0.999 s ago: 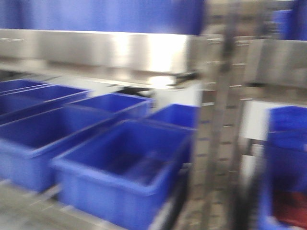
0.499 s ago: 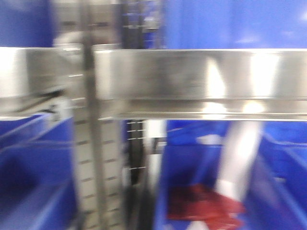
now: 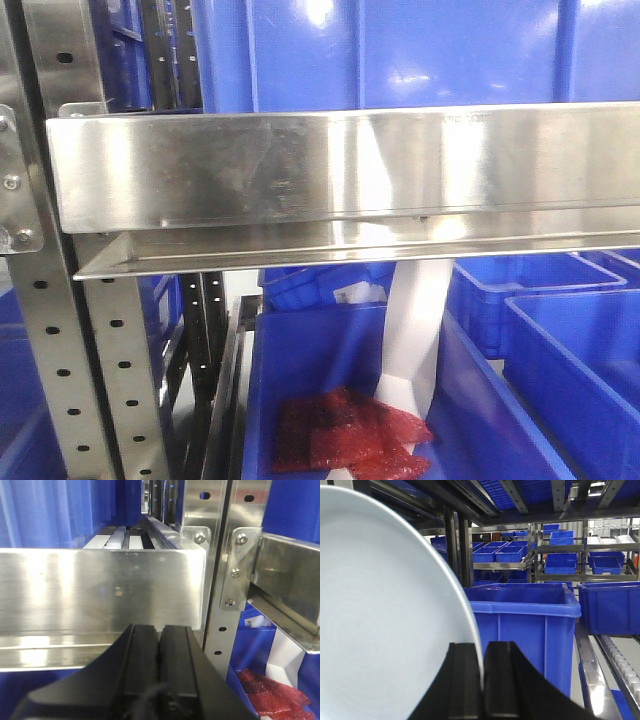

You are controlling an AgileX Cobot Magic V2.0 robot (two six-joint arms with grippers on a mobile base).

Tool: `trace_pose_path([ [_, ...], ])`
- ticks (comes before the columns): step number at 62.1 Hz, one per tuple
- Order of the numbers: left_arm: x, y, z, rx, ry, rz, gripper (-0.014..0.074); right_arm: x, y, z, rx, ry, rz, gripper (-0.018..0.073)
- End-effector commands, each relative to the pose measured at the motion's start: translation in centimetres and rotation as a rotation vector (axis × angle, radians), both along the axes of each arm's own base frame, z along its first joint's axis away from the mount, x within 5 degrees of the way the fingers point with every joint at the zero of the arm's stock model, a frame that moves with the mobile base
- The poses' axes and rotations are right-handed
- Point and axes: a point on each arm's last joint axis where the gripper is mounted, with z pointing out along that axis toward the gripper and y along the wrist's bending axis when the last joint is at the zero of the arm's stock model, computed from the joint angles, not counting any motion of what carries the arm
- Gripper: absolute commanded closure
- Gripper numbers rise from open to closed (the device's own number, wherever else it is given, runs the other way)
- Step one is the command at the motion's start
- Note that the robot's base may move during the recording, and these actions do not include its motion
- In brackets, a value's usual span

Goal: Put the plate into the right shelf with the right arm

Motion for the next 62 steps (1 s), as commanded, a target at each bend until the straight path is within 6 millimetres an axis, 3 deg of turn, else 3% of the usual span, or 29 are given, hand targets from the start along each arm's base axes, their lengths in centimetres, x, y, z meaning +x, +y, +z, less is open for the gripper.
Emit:
trace_pose_path([
  [1,0.0,0.0,0.5,-0.013,-0.080,0.004,0.0643,-0.3,0.0,1.5,0.026,-0.096,0.003,0.0504],
  [42,0.0,0.0,0.5,-0.013,-0.080,0.004,0.0643,-0.3,0.1,2.1,0.048,-0.148,0.014,0.0504],
  [51,0.0,0.0,0.5,-0.013,-0.080,0.004,0.0643,0.1,0.6,3.8,0.096,-0.241,0.041,0.0500],
  [62,0.0,0.0,0.5,-0.013,-0.080,0.004,0.0643,2.7,2.0,8.0,0.086,-0.221,0.047,0.0499],
])
